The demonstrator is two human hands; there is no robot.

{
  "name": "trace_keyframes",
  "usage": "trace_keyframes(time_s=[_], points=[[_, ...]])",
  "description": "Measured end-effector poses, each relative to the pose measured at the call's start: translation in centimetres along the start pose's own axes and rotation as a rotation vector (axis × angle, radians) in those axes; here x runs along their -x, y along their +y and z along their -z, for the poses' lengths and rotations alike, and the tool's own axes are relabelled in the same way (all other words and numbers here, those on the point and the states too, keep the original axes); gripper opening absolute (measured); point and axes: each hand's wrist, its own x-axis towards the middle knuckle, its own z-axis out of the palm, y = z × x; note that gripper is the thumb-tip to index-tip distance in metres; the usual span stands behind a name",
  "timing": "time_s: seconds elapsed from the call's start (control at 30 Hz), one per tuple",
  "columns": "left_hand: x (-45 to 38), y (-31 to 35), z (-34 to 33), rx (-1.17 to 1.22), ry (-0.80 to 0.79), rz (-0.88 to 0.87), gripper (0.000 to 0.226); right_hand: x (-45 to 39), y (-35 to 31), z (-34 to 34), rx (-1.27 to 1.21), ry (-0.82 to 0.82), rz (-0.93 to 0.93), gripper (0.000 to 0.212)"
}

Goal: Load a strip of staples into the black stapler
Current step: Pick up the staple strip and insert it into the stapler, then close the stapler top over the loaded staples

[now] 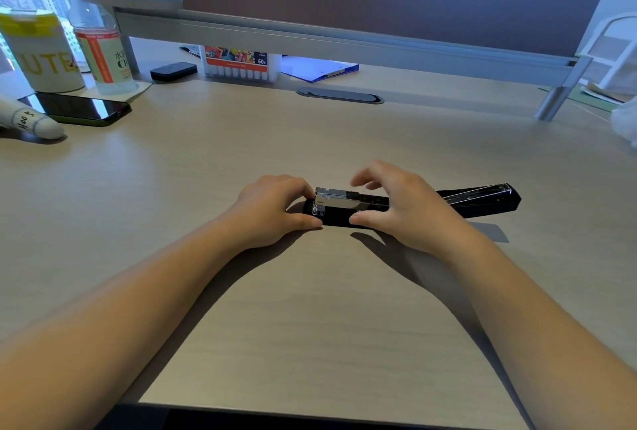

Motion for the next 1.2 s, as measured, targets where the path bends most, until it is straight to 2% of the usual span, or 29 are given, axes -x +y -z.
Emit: trace_keyframes(time_s=[0.1, 0.3, 0.4, 0.5, 0.63, 0.77, 0.87, 0.97, 1.1, 1.2], points=[[-0.2, -0.5, 0.4, 0.003, 0.002, 0.019, 0.038, 0.3, 0.7, 0.8, 0.148, 0.022, -0.067, 0.048], [-0.3, -1.3, 0.8, 0.022, 0.03, 0.062, 0.035, 1.4, 2.5, 2.6, 0.496, 0.061, -0.272, 0.059], [-0.2, -1.1, 0.9, 0.021, 0.026, 0.063, 0.035, 2.2, 3.2, 3.1, 0.55, 0.112, -0.333, 0.063], [-0.1, -0.9, 1.0, 0.014, 0.026, 0.064, 0.036, 2.8, 3.7, 3.9, 0.314, 0.121, -0.375, 0.058], [-0.1, -0.8, 0.9, 0.003, 0.024, 0.07, 0.037, 3.1, 4.8, 5.0, -0.059, 0.136, -0.3, 0.05], [-0.1, -0.8, 1.0, 0.011, 0.031, 0.071, 0.036, 2.9, 4.8, 5.5, -0.296, 0.291, -0.236, 0.054], [-0.1, -0.6, 0.9, 0.016, 0.037, 0.073, 0.035, 2.1, 4.2, 4.8, -0.566, 0.386, -0.188, 0.05], [0.0, -0.6, 0.8, 0.031, 0.045, 0.082, 0.036, 1.0, 3.0, 3.6, -0.793, 0.338, -0.162, 0.039], [0.1, -0.5, 0.8, 0.061, 0.055, 0.083, 0.036, -0.3, 1.2, 2.2, -0.682, 0.221, -0.11, 0.024], [-0.1, -0.7, 0.7, 0.067, 0.053, 0.087, 0.037, -1.2, 0.5, 1.4, -0.562, 0.212, -0.069, 0.031]])
